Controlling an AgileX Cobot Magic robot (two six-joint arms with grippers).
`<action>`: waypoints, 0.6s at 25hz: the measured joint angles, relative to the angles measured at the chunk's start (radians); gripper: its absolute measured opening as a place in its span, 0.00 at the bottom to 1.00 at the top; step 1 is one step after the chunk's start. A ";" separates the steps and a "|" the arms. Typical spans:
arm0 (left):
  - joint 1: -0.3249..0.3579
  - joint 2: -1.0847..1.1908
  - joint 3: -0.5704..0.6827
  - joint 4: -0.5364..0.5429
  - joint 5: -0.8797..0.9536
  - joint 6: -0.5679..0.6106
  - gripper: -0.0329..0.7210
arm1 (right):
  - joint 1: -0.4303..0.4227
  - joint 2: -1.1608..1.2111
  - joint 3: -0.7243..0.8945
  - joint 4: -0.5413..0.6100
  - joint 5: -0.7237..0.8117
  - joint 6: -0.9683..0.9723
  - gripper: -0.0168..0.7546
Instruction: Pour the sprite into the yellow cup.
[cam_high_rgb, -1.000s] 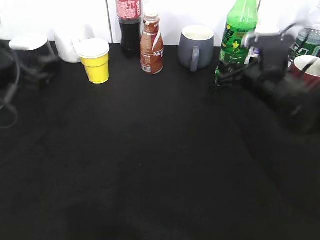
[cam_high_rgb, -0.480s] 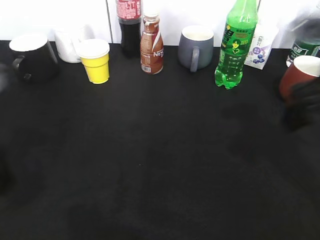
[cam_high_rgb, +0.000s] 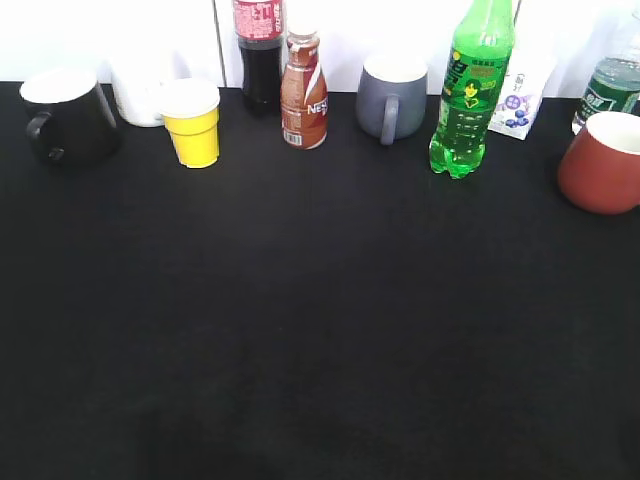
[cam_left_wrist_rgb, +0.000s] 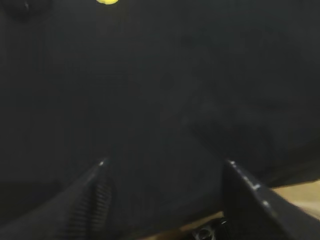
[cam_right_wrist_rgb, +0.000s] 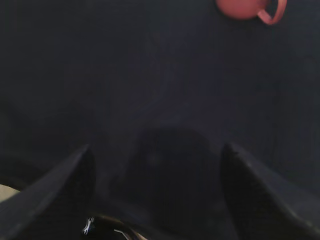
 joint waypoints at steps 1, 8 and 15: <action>0.000 -0.026 0.042 -0.002 0.002 0.002 0.70 | 0.000 -0.029 0.032 0.000 0.004 0.000 0.78; -0.001 -0.020 0.112 0.021 -0.153 0.026 0.70 | 0.000 -0.052 0.145 0.037 -0.137 0.001 0.78; -0.001 -0.013 0.112 0.021 -0.156 0.028 0.70 | 0.000 -0.052 0.146 0.043 -0.151 0.001 0.78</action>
